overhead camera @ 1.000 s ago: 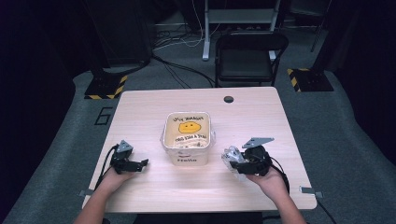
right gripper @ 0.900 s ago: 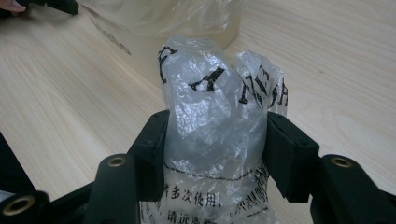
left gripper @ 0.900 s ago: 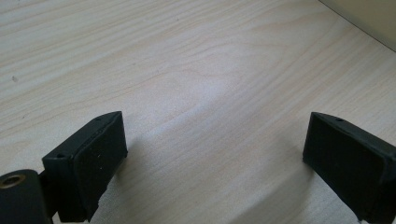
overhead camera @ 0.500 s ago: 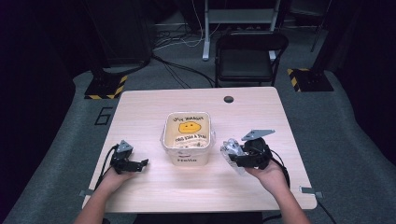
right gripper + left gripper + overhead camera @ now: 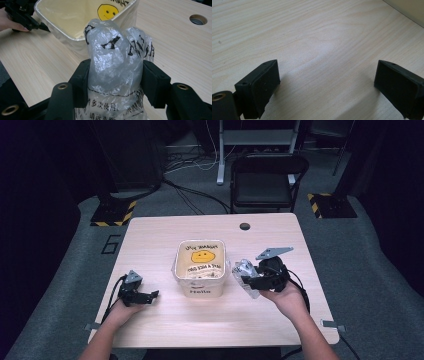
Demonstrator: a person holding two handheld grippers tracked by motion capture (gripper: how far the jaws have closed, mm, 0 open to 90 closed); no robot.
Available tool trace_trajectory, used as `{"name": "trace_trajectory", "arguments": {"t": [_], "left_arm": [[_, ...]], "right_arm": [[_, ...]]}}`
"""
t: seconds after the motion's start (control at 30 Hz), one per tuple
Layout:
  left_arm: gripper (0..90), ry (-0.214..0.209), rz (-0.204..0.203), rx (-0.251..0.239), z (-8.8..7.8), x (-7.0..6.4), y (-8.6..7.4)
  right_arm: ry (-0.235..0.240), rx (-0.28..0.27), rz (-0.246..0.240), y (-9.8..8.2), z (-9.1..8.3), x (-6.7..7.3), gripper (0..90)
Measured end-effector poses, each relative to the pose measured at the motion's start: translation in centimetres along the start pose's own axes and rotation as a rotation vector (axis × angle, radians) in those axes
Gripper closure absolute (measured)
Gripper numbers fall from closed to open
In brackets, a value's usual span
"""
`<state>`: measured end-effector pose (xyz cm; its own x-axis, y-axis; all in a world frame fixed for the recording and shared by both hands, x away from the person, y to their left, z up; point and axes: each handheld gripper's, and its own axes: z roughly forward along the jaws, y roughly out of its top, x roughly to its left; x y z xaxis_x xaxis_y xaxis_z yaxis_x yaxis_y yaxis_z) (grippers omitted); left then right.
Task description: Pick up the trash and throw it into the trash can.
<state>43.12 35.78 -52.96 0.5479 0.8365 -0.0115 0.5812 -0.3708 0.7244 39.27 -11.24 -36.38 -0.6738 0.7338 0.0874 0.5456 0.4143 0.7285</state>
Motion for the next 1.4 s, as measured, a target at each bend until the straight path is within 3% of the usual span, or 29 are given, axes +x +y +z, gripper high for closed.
{"name": "trace_trajectory", "arguments": {"t": [0.4,0.9,1.4], "left_arm": [[6.0,0.000,-0.002,0.000,0.0,0.0,0.0],[6.0,0.000,-0.002,0.000,0.0,0.0,0.0],[6.0,0.000,-0.002,0.000,0.0,0.0,0.0]], "right_arm": [[0.000,0.000,-0.043,3.5,-1.3,0.9,44.9],[0.014,-0.016,-0.080,5.9,-1.5,1.9,44.8],[0.036,-0.047,-0.085,8.1,-1.0,2.6,44.7]]}}
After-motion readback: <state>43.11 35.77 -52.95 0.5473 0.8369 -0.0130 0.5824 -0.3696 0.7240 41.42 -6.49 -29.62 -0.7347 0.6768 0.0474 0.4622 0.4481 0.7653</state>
